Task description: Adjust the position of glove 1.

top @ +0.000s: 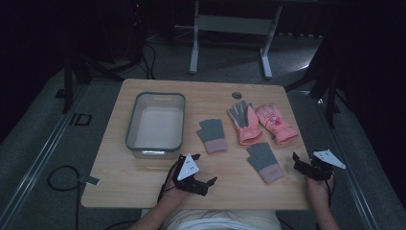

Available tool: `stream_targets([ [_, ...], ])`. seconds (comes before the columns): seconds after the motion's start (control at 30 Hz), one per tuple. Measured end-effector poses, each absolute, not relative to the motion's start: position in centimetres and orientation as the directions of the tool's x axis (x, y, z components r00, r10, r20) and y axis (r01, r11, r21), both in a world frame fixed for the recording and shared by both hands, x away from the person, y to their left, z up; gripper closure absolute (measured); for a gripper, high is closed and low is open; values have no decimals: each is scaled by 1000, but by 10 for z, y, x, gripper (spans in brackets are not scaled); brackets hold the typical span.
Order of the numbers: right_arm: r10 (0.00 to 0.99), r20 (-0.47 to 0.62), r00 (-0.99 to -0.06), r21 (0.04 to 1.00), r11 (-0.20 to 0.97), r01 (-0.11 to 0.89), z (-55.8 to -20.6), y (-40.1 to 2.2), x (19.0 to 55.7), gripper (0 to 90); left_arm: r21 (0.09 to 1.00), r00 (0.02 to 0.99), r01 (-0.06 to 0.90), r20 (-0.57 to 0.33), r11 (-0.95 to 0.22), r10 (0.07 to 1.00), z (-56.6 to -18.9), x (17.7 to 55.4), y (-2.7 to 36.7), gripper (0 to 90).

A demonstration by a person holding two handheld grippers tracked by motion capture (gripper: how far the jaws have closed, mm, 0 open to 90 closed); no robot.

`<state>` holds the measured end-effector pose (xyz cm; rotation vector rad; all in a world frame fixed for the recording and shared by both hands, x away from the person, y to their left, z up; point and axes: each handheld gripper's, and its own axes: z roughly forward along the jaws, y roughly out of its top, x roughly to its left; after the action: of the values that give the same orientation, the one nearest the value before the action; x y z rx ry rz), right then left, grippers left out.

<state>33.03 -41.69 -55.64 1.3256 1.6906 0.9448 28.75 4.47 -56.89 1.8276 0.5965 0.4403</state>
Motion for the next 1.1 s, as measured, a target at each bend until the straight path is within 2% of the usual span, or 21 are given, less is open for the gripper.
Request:
stream_targets([
  [0.6,973,-145,-180,875,211,436,-557,-415,334,139,949,802,194,-7,-249,597,-569,289,46,0],
  [0.9,971,-119,-207,837,210,506,-547,-411,342,134,948,802,189,2,-256,598,-569,289,46,0],
  [1.1,980,-75,-183,848,159,506,-533,-409,344,134,948,803,190,-2,-253,596,-569,289,46,0],
])
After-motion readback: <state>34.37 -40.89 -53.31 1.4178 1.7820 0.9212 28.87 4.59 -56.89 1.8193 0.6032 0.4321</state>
